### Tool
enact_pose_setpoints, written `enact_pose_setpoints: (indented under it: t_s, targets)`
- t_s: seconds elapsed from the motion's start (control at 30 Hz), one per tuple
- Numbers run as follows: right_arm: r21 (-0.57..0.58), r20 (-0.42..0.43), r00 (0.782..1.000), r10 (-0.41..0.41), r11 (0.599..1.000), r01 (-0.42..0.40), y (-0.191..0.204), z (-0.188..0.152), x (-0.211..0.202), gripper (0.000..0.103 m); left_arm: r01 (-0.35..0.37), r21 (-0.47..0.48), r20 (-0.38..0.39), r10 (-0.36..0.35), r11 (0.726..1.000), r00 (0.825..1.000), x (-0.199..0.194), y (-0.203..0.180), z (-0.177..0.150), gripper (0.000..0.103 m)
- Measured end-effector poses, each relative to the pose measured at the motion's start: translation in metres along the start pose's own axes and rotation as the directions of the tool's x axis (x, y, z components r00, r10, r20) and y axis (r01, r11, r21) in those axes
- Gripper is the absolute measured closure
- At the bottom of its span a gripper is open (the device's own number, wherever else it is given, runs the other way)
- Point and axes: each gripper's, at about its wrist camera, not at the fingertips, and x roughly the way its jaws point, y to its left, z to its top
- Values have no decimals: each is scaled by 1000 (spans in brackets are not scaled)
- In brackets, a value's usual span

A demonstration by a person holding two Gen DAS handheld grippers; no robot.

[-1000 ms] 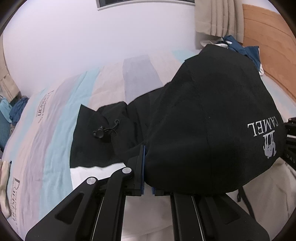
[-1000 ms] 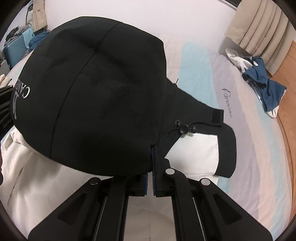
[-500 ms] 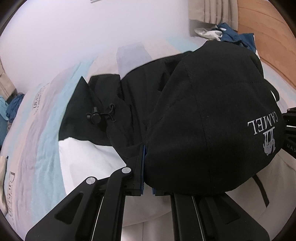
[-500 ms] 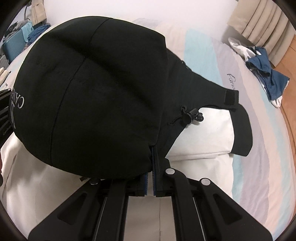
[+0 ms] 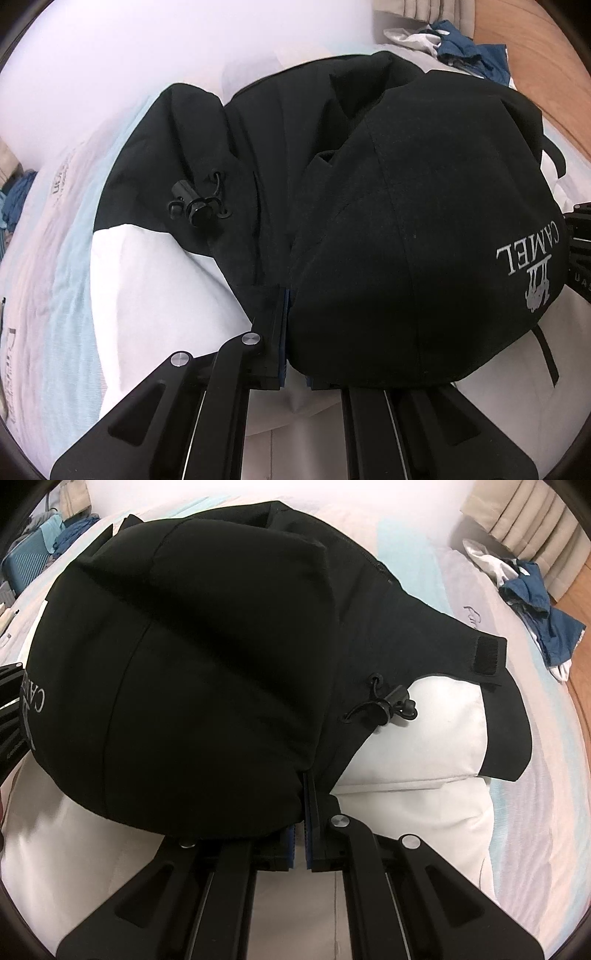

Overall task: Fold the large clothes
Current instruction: 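Lift the hood with both tools and fold it over the jacket body, then open both tools to release the hood onto the jacket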

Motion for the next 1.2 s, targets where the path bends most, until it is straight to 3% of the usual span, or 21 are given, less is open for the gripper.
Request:
enact_pose_setpoints:
  t_s: [0.13, 0.27, 0.3, 0.33, 0.37, 0.4, 0.47, 0.53, 0.8, 0.97, 1.2]
  targets:
    - [-10, -5, 1000, 2, 1000, -3, 0, 1, 4, 100, 7, -1, -8, -7, 1000, 1000, 3, 0, -4, 98]
    - [-7, 6, 1000, 1, 1000, -1, 1, 2, -3, 97, 14, 7, -2, -14, 1000, 1000, -6, 4, -4, 91]
    - [-1, 11, 1000, 2, 1000, -2, -2, 2, -6, 88, 20, 20, 4, -20, 1000, 1000, -11, 5, -4, 79]
    - [4, 16, 1000, 5, 1000, -5, 0, -1, -10, 81, 21, 31, 14, -22, 999, 1000, -15, 6, -1, 59]
    - [15, 31, 999, 15, 1000, -16, -2, -2, -17, 65, 20, 41, 27, -21, 999, 999, -21, 7, -2, 50]
    - [22, 48, 999, 21, 1000, -22, -4, -4, -23, 56, 19, 48, 48, -22, 999, 999, -31, 8, -5, 41]
    - [8, 69, 998, 12, 1000, -13, -3, -10, -34, 55, 30, 54, 57, -33, 998, 998, -42, 10, -9, 39]
    - [-7, 80, 997, 19, 1000, -18, -2, -15, -43, 55, 38, 61, 67, -42, 997, 997, -55, 13, -14, 31]
    - [4, 96, 995, 26, 1000, -26, -11, -36, -76, 52, 73, 10, 88, -74, 997, 993, -88, 31, -24, 14]
    - [28, 67, 997, 30, 999, -31, -15, -59, -90, 48, 81, -25, 62, -80, 996, 995, -108, 35, -43, 12]
    - [69, 11, 999, 52, 996, -53, -12, -112, -122, 24, 103, -86, -62, -108, 991, 992, -136, 54, -95, 6]
